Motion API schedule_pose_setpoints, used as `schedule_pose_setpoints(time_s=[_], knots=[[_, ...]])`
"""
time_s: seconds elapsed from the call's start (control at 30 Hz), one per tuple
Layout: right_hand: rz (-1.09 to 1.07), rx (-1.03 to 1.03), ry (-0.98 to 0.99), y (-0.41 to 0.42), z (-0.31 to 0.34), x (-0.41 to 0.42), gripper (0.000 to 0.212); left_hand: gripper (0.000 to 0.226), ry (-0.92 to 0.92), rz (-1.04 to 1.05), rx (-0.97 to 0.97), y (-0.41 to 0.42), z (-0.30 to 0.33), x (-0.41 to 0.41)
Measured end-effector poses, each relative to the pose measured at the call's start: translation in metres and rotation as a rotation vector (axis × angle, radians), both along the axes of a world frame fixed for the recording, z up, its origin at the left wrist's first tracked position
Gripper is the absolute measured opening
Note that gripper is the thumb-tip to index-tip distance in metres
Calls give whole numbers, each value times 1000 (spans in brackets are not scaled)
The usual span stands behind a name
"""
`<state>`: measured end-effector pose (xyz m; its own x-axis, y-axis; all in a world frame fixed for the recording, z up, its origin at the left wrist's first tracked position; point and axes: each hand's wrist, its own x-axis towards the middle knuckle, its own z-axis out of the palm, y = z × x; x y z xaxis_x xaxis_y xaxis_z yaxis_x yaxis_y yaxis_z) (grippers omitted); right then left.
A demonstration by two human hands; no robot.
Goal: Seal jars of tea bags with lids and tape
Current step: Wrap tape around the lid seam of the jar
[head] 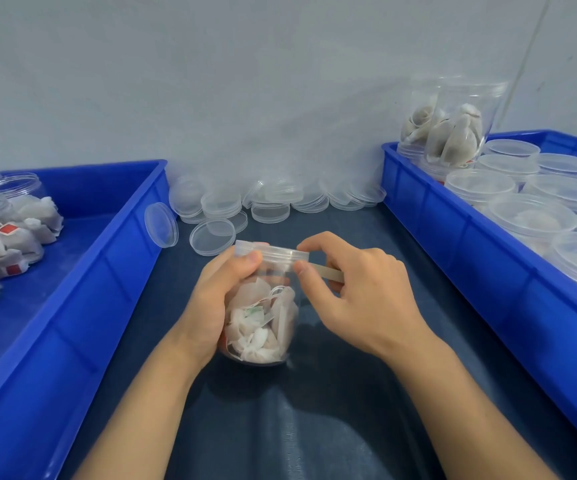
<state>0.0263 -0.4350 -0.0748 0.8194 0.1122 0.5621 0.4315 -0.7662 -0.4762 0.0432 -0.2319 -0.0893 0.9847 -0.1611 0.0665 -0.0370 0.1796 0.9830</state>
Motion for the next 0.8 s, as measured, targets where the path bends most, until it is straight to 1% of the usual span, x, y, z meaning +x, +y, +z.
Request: schedule_pose_setpoints(time_s=[0.07, 0.1, 0.2, 0.3, 0.37, 0.43, 0.53, 0.67, 0.8], knots=[[4, 12, 1, 0, 0, 0, 35, 56, -17, 21, 66, -1, 0, -1], [5, 17, 1, 1, 0, -1, 35, 54, -31, 54, 104, -2, 1, -1], [-3, 16, -7, 2, 1, -2, 36, 61, -124, 195, 272, -3, 3, -3], [-31, 0, -55, 6, 1, -4, 35, 58, -216, 332, 477, -3, 7, -7], [-44, -12, -77, 10, 1, -5, 36, 56, -242, 354, 572, -5, 10, -11], [-51, -16, -98, 11, 1, -6, 35, 61, -252, 344, 628, -8, 12, -13], [-54, -21, -110, 10, 1, -6, 33, 73, -262, 326, 678, -11, 13, -16], [-44, -23, -86, 10, 2, -6, 33, 73, -206, 295, 624, -11, 14, -16], [-19, -13, -41, 8, 3, -6, 39, 72, -192, 252, 598, -9, 13, -15]])
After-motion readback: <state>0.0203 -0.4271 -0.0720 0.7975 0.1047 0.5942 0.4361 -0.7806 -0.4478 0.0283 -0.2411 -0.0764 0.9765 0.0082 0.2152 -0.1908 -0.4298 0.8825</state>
